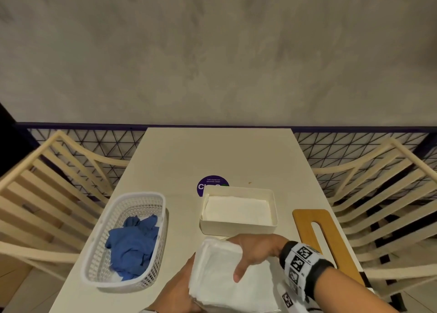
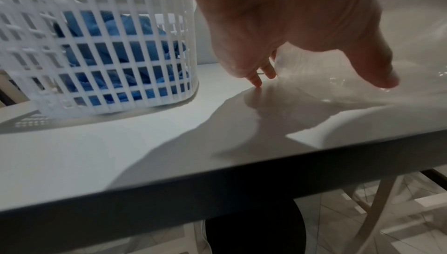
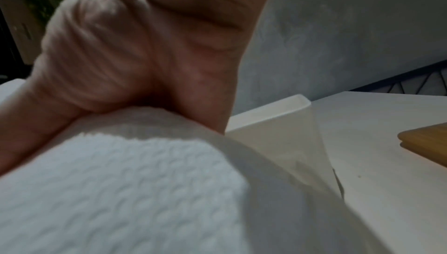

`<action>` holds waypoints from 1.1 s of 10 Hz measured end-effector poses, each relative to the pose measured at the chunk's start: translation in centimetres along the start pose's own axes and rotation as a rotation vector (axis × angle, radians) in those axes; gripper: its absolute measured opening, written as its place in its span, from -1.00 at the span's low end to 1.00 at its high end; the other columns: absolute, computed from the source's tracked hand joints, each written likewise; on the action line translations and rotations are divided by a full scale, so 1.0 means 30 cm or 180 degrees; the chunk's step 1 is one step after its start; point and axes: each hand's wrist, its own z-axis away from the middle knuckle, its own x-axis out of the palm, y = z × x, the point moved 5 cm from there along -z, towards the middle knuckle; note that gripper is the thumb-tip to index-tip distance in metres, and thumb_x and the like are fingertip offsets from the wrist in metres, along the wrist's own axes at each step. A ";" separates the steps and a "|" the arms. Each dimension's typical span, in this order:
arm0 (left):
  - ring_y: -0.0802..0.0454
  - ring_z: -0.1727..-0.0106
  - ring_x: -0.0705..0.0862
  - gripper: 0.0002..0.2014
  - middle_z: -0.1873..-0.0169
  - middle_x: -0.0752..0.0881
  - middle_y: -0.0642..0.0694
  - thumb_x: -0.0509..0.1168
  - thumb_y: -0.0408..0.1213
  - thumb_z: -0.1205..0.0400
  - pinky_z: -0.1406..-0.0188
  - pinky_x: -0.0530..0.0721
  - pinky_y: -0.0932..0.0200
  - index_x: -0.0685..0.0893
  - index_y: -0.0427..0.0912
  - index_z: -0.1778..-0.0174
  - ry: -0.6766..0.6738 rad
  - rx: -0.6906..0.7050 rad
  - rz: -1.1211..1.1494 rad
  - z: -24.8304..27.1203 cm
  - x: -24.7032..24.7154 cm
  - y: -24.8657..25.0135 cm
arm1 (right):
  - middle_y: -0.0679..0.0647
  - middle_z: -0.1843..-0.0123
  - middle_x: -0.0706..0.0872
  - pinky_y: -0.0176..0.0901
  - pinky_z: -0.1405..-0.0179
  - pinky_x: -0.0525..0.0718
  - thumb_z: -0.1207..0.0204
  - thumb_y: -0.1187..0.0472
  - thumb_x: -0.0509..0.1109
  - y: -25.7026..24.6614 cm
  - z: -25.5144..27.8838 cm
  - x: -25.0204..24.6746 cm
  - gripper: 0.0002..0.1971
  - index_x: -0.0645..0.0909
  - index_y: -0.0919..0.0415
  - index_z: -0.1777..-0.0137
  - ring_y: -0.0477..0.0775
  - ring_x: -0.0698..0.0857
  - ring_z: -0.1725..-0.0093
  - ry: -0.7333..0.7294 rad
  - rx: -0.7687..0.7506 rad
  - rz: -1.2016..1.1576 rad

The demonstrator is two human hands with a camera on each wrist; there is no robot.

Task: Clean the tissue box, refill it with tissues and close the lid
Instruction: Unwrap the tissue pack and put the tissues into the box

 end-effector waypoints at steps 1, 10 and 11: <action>0.42 -0.22 0.40 0.17 -0.25 0.42 0.25 0.55 0.29 0.02 -0.07 0.32 0.75 0.13 0.10 -0.48 -0.0185 -0.0298 0.0057 -0.020 0.020 -0.058 | -0.20 -0.10 0.71 -0.15 -0.30 0.57 -0.30 0.29 0.61 -0.030 0.055 -0.038 -0.48 0.55 -0.18 -0.17 0.00 0.65 -0.24 0.0132 -0.0238 -0.0307; 0.11 -0.09 0.72 -0.36 -0.11 0.71 0.02 0.54 -0.01 -0.25 -0.09 0.70 0.16 0.48 0.01 -0.23 -0.0168 0.0426 0.0916 -0.045 -0.241 0.420 | 0.04 -0.12 0.77 0.07 -0.22 0.68 -0.19 0.23 0.66 -0.088 0.166 -0.138 -0.50 0.62 0.03 -0.15 0.10 0.73 -0.13 0.0651 -0.0377 -0.0413; -0.04 -0.15 0.75 -0.48 -0.13 0.78 -0.11 0.53 -0.10 -0.35 -0.28 0.65 -0.06 0.62 -0.08 -0.22 -0.0703 0.0341 0.1282 -0.038 -0.202 0.419 | -0.01 -0.09 0.77 0.01 -0.24 0.66 -0.23 0.26 0.64 -0.070 0.171 -0.137 -0.51 0.62 0.07 -0.17 0.09 0.72 -0.15 0.0645 -0.0369 -0.0422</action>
